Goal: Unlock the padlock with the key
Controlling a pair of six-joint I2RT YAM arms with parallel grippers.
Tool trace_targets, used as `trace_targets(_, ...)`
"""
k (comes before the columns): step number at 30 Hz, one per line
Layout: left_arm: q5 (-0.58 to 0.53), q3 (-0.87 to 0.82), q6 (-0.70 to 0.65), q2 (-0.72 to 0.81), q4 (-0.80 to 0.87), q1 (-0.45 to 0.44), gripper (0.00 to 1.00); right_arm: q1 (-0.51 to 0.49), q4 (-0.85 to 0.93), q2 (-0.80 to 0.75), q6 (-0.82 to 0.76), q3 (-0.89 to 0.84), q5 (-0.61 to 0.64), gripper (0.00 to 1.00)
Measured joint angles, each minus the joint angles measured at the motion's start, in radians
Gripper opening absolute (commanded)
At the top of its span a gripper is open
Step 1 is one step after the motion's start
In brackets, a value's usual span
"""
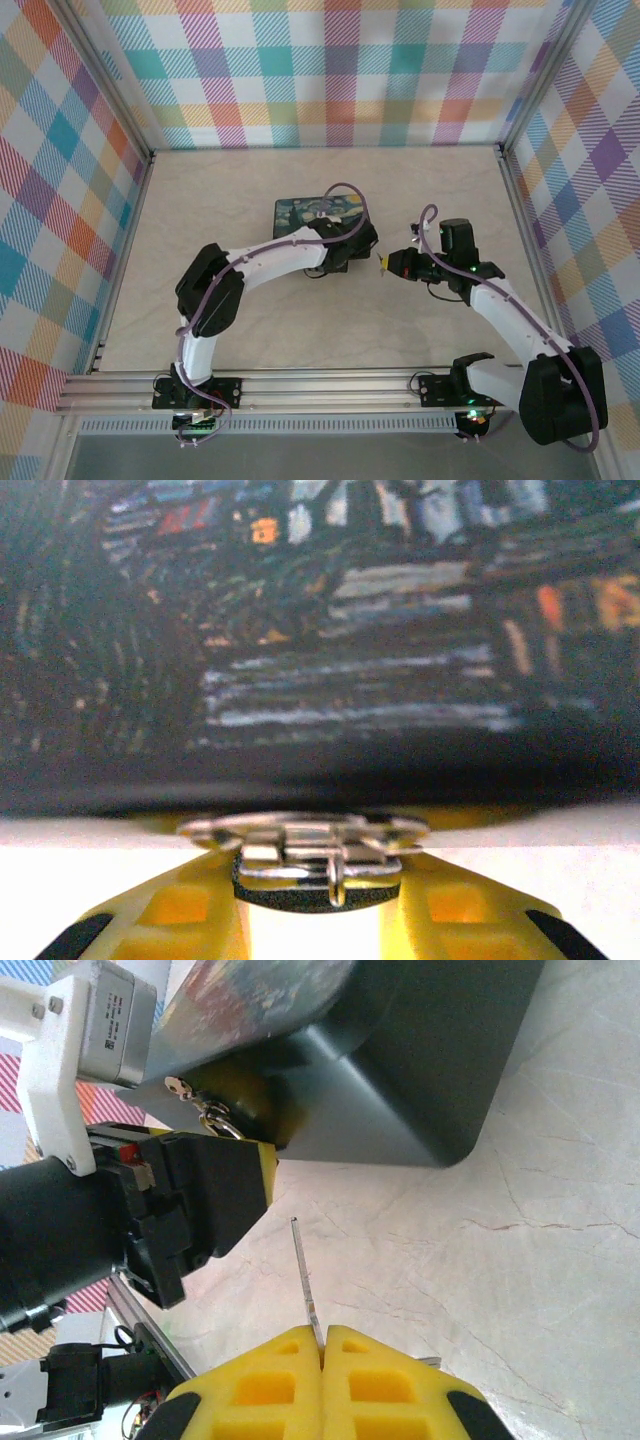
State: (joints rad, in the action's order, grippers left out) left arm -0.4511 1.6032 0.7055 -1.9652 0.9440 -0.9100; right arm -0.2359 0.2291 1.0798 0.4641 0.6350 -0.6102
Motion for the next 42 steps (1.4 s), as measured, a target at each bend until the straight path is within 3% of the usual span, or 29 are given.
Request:
trace_targets(6, 0.147, 0.080, -0.073, 0.014, 0.129, 0.048, 0.06, -0.023, 0.023, -0.072, 0.010, 0.000, 0.009, 0.00)
trace_targets(21, 0.409, 0.335, -0.163, 0.010, 0.452, 0.113, 0.07, -0.076, 0.042, -0.081, 0.019, -0.003, 0.027, 0.00)
trace_targets(42, 0.517, 0.528, -0.145, -0.074, 0.657, 0.128, 0.09, -0.093, 0.047, -0.157, 0.022, -0.026, 0.010, 0.00)
